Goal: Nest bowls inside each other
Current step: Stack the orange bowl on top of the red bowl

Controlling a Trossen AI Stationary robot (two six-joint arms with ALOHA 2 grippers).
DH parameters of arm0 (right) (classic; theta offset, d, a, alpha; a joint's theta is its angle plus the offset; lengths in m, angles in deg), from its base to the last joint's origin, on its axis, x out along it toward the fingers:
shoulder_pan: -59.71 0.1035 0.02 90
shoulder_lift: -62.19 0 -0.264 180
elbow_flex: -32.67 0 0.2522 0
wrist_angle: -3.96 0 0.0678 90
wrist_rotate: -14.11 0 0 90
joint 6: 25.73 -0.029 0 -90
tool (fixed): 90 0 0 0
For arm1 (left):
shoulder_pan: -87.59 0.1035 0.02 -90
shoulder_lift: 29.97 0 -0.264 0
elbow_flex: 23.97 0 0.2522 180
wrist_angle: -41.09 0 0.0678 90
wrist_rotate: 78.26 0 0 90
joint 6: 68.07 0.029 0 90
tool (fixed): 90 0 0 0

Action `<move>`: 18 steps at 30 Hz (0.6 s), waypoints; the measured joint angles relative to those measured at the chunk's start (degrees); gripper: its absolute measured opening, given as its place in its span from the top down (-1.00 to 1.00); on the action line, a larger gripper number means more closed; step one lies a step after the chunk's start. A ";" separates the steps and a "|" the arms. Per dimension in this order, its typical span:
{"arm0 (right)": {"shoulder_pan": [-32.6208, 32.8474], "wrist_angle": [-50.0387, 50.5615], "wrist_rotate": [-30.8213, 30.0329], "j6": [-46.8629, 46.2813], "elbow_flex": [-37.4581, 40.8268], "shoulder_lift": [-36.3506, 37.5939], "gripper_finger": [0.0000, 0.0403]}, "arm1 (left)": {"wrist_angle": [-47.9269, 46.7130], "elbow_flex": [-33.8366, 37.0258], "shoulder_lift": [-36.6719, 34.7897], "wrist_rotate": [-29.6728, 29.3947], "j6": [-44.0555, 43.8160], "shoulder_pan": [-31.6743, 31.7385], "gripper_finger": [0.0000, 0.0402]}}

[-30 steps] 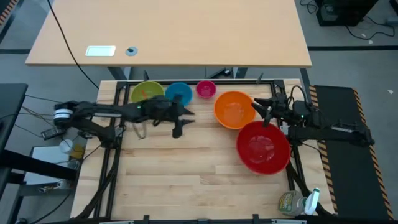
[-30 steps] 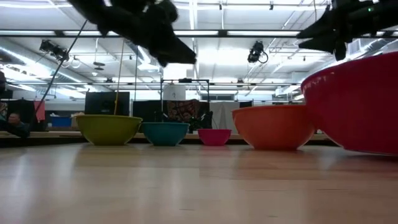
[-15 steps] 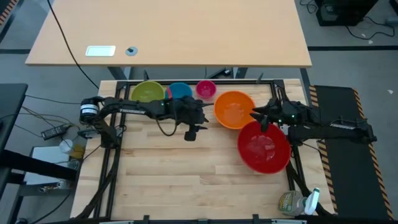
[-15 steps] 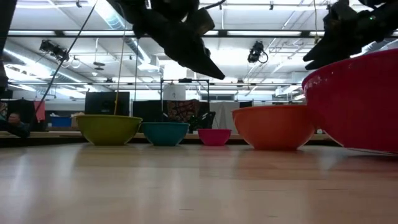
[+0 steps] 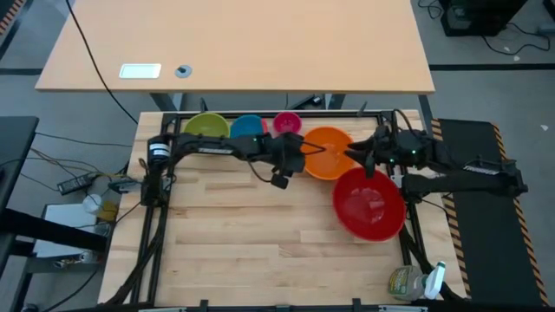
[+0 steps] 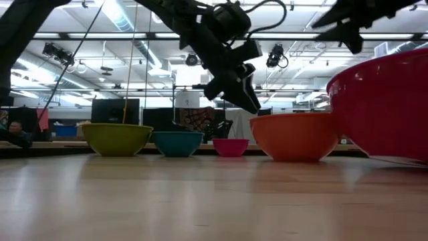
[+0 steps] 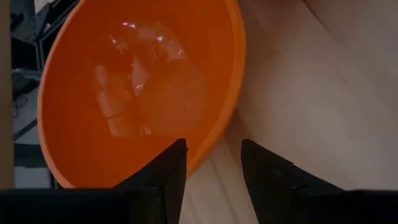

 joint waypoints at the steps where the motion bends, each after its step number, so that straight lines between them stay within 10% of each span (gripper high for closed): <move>1: 0.00 -1.22 1.96 -0.16 -0.62 -0.74 0.16 | -0.52 -0.77 0.53 -0.13 0.88 0.01 0.23; 13: 0.09 -1.97 6.81 3.93 -6.17 -7.11 0.16 | -2.98 -6.42 6.36 -1.91 6.10 1.26 0.25; 18: 0.85 -5.08 6.81 3.88 -6.19 -7.68 0.16 | -5.10 -6.62 6.34 -2.79 8.28 1.25 0.62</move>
